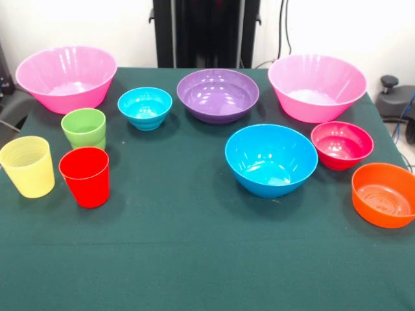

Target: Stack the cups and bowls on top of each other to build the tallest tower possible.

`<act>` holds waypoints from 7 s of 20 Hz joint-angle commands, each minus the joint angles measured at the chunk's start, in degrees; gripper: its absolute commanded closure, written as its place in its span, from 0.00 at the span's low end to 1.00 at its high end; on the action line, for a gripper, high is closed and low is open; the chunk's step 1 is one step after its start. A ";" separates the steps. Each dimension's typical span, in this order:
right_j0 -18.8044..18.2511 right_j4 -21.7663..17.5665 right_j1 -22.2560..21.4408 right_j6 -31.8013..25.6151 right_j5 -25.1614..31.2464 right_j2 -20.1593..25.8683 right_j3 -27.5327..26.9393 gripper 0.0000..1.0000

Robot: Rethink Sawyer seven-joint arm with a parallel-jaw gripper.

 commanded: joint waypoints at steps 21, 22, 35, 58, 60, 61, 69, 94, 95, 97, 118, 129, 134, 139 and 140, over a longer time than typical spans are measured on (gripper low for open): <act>-2.40 -10.80 12.23 2.68 -15.57 4.75 8.17 0.00; -1.89 -11.38 13.51 3.30 -15.79 4.14 7.59 0.00; 1.77 -14.77 28.04 7.73 -22.88 -0.33 0.86 0.00; 0.97 -19.69 35.89 6.27 -31.74 -1.84 -1.06 0.00; 0.87 -19.70 35.89 6.27 -31.87 -1.74 -0.97 0.00; 0.81 -19.69 35.84 6.21 -31.73 -1.71 -0.96 0.00; 0.78 -19.51 34.98 6.06 -30.76 -1.71 -0.76 0.00; 6.65 -19.14 37.11 5.03 -27.37 -6.58 -3.91 0.00; 6.97 -19.14 37.37 5.17 -27.81 -6.83 -4.03 0.00; 7.19 -19.37 37.57 5.23 -28.79 -6.96 -4.14 0.00; 7.39 -26.18 46.17 8.21 -52.52 -9.15 -5.93 0.00; 8.56 -27.96 51.21 7.73 -64.50 -11.18 -7.42 0.00; 7.83 -29.80 50.66 7.02 -64.80 -10.76 -7.58 0.00; -0.10 -35.23 41.80 6.49 -51.72 -2.64 -5.31 0.00; -1.62 -35.82 40.43 6.08 -49.29 -1.02 -4.93 0.00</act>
